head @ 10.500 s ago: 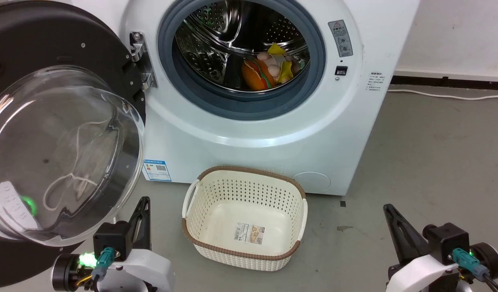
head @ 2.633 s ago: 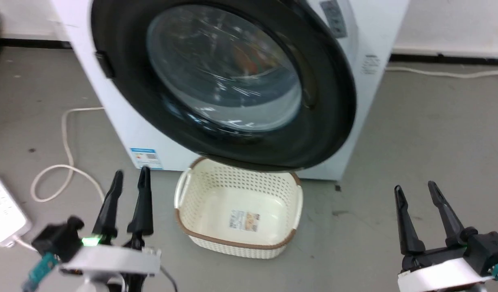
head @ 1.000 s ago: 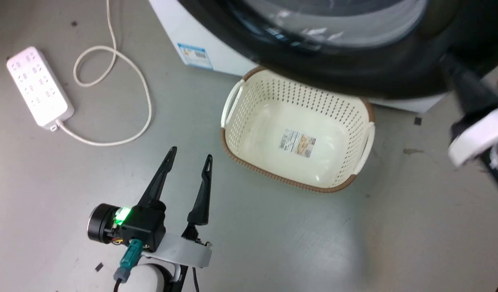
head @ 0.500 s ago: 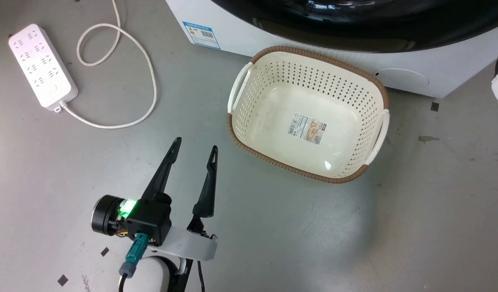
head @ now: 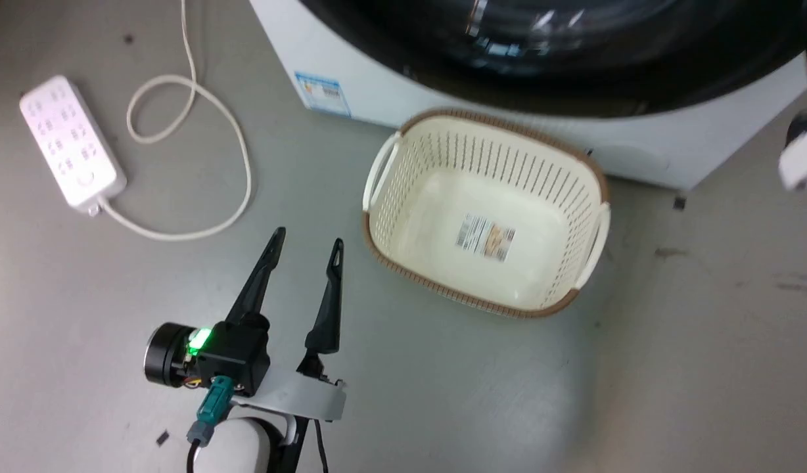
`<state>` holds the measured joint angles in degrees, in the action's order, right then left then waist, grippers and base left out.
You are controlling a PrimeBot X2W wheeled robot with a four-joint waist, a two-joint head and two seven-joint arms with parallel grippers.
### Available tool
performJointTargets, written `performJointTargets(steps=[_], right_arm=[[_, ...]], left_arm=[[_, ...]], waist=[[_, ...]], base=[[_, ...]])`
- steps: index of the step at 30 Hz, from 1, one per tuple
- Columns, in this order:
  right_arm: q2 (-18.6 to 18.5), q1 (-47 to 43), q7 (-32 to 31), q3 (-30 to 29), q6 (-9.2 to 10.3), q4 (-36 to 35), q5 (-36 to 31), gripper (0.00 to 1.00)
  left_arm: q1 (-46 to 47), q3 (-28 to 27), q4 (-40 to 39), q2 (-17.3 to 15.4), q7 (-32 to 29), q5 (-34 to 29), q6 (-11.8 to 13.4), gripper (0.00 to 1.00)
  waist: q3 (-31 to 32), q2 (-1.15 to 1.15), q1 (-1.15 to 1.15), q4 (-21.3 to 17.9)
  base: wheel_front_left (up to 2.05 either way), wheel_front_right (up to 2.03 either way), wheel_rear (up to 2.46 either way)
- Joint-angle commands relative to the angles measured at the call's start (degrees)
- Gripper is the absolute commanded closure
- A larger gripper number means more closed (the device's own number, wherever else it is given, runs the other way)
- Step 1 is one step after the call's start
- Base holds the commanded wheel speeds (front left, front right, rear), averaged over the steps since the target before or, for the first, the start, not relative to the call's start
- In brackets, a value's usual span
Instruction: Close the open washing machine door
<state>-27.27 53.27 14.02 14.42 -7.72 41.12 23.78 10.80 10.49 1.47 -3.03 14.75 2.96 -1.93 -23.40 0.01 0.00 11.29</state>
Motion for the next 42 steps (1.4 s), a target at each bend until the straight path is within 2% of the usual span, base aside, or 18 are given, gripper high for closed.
performJointTargets(steps=[1, 4, 5, 6, 9, 12, 16, 22, 26, 29, 42], right_arm=[[0.16, -2.03, 0.39, 0.01, 0.23, -0.15, 0.48, 1.0], [1.05, -7.93, 0.81, -0.42, 0.23, -2.34, 1.59, 1.0], [1.33, -9.99, 0.88, -1.09, 0.23, -3.48, 1.71, 0.58], [1.82, -12.08, 0.91, -2.44, 0.23, -5.13, 1.76, 0.0], [3.37, -19.18, 0.95, -5.98, 0.23, -11.63, -1.69, 0.0], [7.26, -27.04, 0.96, -10.05, 0.23, -17.91, -3.96, 0.0], [11.52, -35.98, 0.96, -13.85, 0.23, -24.92, -7.41, 0.0], [17.91, -46.97, 0.97, -16.53, 0.23, -32.96, -10.81, 0.0], [21.46, -52.38, 0.97, -17.84, 0.23, -35.04, -11.44, 0.0], [22.75, -55.41, 0.97, -17.43, 0.23, -35.9, -11.92, 0.0], [24.24, -59.12, 0.97, -17.56, 0.23, -35.16, -14.12, 0.0]], left_arm=[[-0.28, -0.21, 0.2, 0.05, 0.25, 0.25, 0.15, 0.0], [-1.45, -0.58, 1.36, 0.05, 0.25, 0.41, -0.02, 0.0], [-1.85, -0.68, 1.88, 0.05, 0.25, 0.44, -0.05, 0.0], [-2.2, -0.84, 2.27, 0.05, 0.25, 0.54, -0.11, 0.0], [-3.56, -1.68, 3.45, 0.04, 0.25, 1.09, -0.2, 0.0], [-5.2, -1.74, 5.38, -0.49, 0.25, 1.43, -1.18, 0.0], [-6.45, -2.28, 7.37, -0.71, 0.25, 1.59, -1.24, 0.0], [-8.29, -3.19, 8.83, -0.98, 0.25, 2.11, -1.39, 0.0], [-9.75, -3.72, 9.22, -1.04, 0.25, 2.34, -1.4, 0.0], [-10.32, -3.85, 9.36, -1.02, 0.25, 2.37, -1.47, 0.0], [-10.48, -4.43, 10.09, -0.76, 0.25, 2.05, -0.63, 0.0]], waist=[[2.76, -0.01, 0.0, -0.76], [6.69, -0.01, 0.0, -1.6], [7.91, -0.01, 0.0, -1.92], [9.2, -0.01, 0.0, -2.33], [12.55, -0.01, 0.0, -3.71], [15.63, -0.01, 0.0, -5.22], [18.71, -0.01, 0.0, -6.57], [22.15, -0.01, 0.0, -8.19], [23.57, -0.01, 0.0, -8.85], [23.87, -0.01, 0.0, -8.88], [23.84, -0.01, 0.0, -8.51]], base=[[0.0, 0.0, 0.0], [0.0, 0.0, 0.0], [0.0, 0.0, 0.0], [0.0, 0.0, 0.0], [0.0, 0.0, 0.0], [0.0, 0.0, 0.0], [0.0, 0.0, 0.0], [0.0, 0.0, 0.0], [0.0, 0.0, 0.0], [0.0, 0.0, 0.0], [0.0, 0.0, 0.0]])
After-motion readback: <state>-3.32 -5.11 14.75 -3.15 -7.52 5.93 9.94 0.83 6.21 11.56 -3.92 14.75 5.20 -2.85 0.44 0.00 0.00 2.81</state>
